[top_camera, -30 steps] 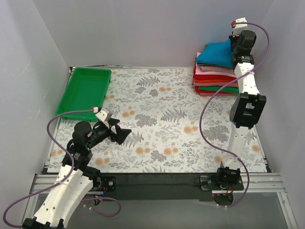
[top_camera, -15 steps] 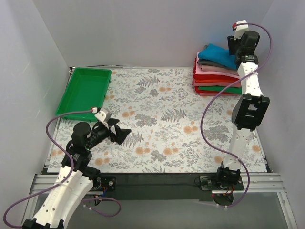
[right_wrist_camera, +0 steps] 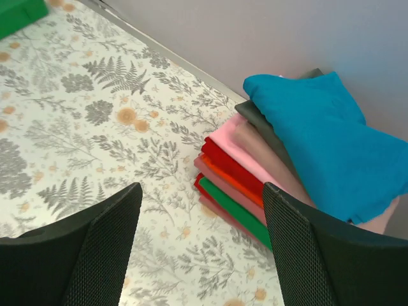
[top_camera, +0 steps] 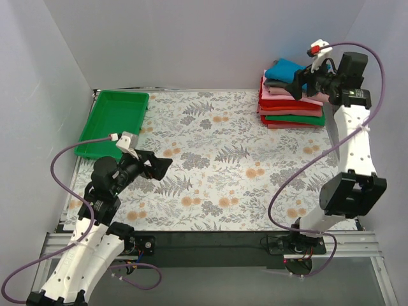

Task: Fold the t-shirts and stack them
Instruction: Reset both grippers

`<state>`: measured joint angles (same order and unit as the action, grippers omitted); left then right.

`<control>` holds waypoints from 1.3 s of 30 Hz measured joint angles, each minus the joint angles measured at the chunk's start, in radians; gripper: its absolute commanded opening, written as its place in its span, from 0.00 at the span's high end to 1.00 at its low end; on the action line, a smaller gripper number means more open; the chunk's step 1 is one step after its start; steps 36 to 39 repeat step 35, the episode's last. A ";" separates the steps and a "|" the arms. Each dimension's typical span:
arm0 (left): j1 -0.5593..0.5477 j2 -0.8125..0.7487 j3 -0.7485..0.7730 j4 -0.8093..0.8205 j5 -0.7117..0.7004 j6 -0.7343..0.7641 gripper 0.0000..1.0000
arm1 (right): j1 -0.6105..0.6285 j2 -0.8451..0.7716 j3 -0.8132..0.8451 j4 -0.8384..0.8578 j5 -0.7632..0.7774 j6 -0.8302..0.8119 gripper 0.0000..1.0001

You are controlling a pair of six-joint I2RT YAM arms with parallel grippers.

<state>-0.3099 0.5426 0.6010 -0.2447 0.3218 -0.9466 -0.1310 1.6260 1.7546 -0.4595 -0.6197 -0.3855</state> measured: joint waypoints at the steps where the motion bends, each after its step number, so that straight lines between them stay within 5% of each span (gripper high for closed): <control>1: 0.000 0.013 0.026 -0.012 0.000 -0.015 0.11 | -0.010 -0.045 -0.019 -0.028 -0.021 0.002 0.18; 12: 0.000 0.097 0.336 -0.181 -0.034 -0.121 0.08 | -0.410 -0.526 -0.314 -0.147 -0.039 0.008 0.02; 24: 0.000 0.134 0.350 -0.304 -0.097 -0.185 0.07 | -0.415 -0.871 -0.615 -0.174 0.181 0.117 0.02; 39: 0.000 0.095 0.350 -0.371 -0.121 -0.195 0.07 | -0.415 -0.906 -0.677 -0.169 0.319 0.171 0.02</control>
